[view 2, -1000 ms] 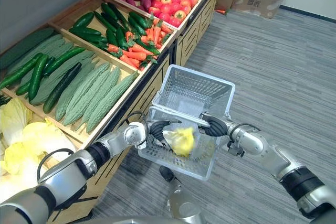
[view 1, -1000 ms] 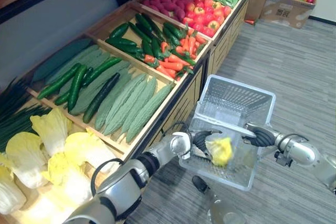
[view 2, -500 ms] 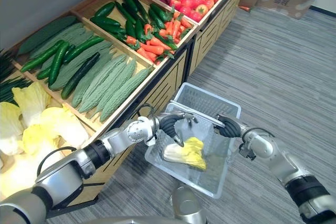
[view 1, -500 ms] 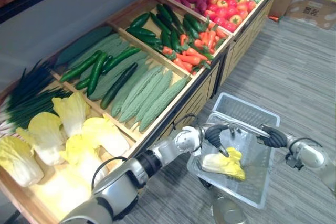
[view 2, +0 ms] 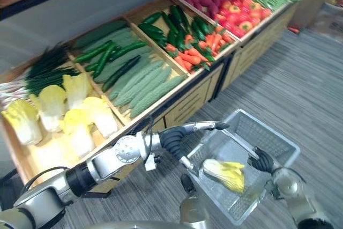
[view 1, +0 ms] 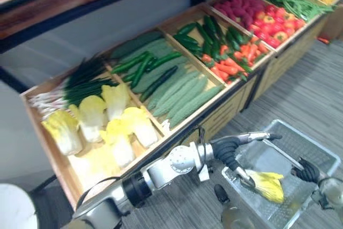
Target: Pick vegetable in the basket
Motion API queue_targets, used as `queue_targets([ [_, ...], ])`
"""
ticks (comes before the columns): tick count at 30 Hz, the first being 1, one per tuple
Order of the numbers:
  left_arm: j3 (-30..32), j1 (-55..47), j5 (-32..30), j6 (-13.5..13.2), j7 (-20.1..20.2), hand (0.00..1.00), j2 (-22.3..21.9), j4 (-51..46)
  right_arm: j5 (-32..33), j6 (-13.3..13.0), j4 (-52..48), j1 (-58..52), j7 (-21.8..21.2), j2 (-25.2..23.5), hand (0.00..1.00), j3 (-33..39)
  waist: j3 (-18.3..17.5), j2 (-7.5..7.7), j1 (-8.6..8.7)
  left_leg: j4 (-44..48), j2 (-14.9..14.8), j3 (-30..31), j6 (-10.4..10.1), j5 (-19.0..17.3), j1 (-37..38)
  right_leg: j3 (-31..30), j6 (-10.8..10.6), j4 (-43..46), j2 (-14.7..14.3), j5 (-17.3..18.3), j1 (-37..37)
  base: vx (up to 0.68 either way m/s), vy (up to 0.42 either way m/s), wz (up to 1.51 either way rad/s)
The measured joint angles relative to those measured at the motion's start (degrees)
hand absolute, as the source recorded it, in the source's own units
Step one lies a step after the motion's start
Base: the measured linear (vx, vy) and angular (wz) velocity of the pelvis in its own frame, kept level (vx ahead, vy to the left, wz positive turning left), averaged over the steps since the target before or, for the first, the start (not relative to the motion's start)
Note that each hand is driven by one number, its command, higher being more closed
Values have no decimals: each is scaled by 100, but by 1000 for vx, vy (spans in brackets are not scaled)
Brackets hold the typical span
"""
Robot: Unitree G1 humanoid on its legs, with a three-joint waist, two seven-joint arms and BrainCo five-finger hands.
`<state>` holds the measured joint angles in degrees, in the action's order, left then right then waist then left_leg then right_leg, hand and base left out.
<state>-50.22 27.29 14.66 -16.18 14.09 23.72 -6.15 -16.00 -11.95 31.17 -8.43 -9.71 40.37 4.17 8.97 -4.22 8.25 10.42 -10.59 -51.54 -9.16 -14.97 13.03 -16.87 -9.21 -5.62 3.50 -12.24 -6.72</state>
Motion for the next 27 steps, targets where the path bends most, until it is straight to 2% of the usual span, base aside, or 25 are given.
queue_targets([
  [1,130,-163,91,0,-3,0,39,-202,-5,8,288,-43,98,-164,100,216,-7,12,-87,-2,7,179,27,16,-10,164,6,51,57,52,67,-93,-80,85],
  [2,290,-327,101,-4,-16,0,84,-407,-10,23,578,-69,187,-301,100,397,-40,75,-103,-5,21,426,84,50,-95,394,-7,106,143,117,111,-101,-80,93],
  [4,639,-606,114,-22,-50,0,154,-707,-45,65,1053,-84,367,-546,100,802,-234,77,-144,-32,105,877,193,117,-326,771,-5,168,328,188,115,-68,-55,105],
  [6,997,-824,109,-84,-175,0,127,-836,-46,85,1428,-74,496,-678,100,1091,-283,88,-241,-34,173,1155,264,161,-441,1017,-11,180,432,210,160,-66,-40,93],
  [9,1912,-1361,81,-140,-503,0,73,-966,8,135,2086,-60,780,-982,100,1731,-330,136,-385,-107,312,1692,398,268,-608,1508,-18,197,661,281,309,-70,-24,95],
  [11,2785,-1857,40,-137,-774,0,-158,-1014,28,187,2409,-36,907,-1207,100,2157,-370,196,-420,-274,451,2062,438,421,-762,1840,9,235,817,341,314,-48,-22,89],
  [12,3218,-2083,-154,-111,-1056,0,-301,-1065,37,209,2623,-24,1044,-1361,100,2448,-405,255,-451,-396,536,2265,463,536,-847,2038,1,242,900,405,312,-36,-27,82],
  [14,3694,-2323,-360,-101,-1321,0,-459,-1149,120,267,2978,-34,1194,-1536,100,2853,-455,333,-553,-569,612,2522,485,697,-933,2295,-5,252,975,430,321,-21,-43,82],
  [17,4256,-2603,-992,-42,-1762,0,-651,-1161,259,424,3337,-42,1404,-1788,100,3359,-527,457,-675,-827,686,2884,533,925,-990,2657,-42,277,1033,452,397,13,-40,72],
  [18,4716,-2896,-1338,23,-1984,0,-867,-1098,318,449,3508,-47,1502,-1964,100,3639,-584,527,-694,-953,701,3083,564,1036,-993,2862,-34,282,1043,481,472,29,-35,56],
  [20,5091,-3072,-1404,53,-2117,0,-1028,-895,363,471,3501,-61,1586,-2103,100,3735,-611,549,-696,-1008,706,3183,563,1078,-993,2975,4,281,1041,506,514,31,-28,39],
  [21,5521,-3210,-1553,116,-2287,0,-1168,-543,367,472,3494,-46,1654,-2222,100,3819,-656,565,-697,-1035,712,3230,565,1115,-998,3047,55,282,1034,537,516,34,-23,25],
  [23,6187,-3347,-2007,401,-2728,0,-1414,159,374,500,3486,-54,1722,-2363,100,3840,-717,575,-686,-1033,718,3371,572,1133,-1049,3197,127,282,1033,582,550,27,-23,29],
  [27,6946,-3599,-2460,647,-3354,0,-1674,1310,582,499,3397,-104,1952,-2597,100,3875,-841,606,-698,-1089,702,3503,560,1162,-1063,3355,233,276,1013,651,608,20,-18,21],
])
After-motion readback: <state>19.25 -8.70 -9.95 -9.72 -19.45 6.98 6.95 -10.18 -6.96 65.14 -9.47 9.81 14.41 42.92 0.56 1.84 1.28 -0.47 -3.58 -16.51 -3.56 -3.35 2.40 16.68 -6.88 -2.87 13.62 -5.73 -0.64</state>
